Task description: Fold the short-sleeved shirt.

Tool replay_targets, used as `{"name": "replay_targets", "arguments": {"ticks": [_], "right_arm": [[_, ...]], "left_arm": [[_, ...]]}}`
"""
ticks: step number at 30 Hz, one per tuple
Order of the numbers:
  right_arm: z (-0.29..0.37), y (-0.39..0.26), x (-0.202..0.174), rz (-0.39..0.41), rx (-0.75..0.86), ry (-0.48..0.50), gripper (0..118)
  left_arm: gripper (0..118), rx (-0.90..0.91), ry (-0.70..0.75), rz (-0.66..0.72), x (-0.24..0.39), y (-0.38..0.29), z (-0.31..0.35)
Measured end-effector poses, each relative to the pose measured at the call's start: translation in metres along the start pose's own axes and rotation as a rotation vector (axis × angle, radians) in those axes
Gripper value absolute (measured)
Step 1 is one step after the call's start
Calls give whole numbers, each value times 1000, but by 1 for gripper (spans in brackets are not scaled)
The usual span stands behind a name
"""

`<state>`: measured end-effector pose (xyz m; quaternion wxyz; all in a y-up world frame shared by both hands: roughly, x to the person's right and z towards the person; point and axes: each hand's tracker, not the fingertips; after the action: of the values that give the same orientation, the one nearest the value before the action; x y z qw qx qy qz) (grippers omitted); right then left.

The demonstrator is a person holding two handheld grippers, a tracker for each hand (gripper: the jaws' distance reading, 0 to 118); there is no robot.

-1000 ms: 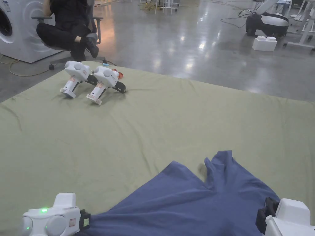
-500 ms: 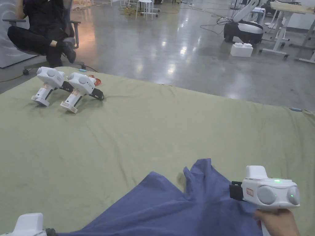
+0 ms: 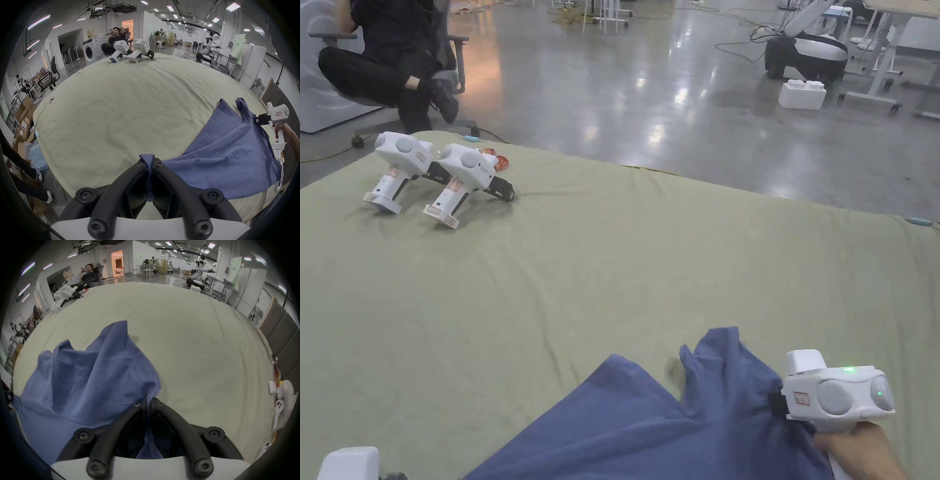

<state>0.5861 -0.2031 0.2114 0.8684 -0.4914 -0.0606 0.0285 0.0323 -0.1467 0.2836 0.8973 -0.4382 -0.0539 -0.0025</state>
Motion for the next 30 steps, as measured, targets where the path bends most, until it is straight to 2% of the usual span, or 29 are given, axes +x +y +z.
{"name": "replay_targets", "arguments": {"ticks": [2,6,10,13,16,17,20,22,25,26,30], "right_arm": [[4,-3,-11,65,33,-43,4],[37,-6,-9,-47,104,-47,3],[91,-3,2,-99,231,-61,3],[138,-2,8,-102,324,-89,3],[186,1,28,-202,426,-64,3],[203,2,32,-213,462,-59,3],[249,5,45,-171,538,-130,3],[276,7,55,-160,580,-136,3],[310,9,71,-153,635,-225,3],[328,8,66,-153,656,-248,3],[366,10,82,-200,713,-294,3]], "left_arm": [[2,4,1,-9,0,-1,0],[2,40,-15,-8,-7,-1,2],[2,89,-37,-20,-14,4,5],[2,134,-65,-33,-5,13,21],[2,203,-87,-72,7,24,41],[2,226,-102,-74,9,30,46],[2,288,-132,-76,19,53,64],[2,322,-132,-96,26,73,72],[2,391,-170,-135,36,108,84],[2,418,-170,-151,41,120,89],[1,485,-199,-163,60,172,105]]}}
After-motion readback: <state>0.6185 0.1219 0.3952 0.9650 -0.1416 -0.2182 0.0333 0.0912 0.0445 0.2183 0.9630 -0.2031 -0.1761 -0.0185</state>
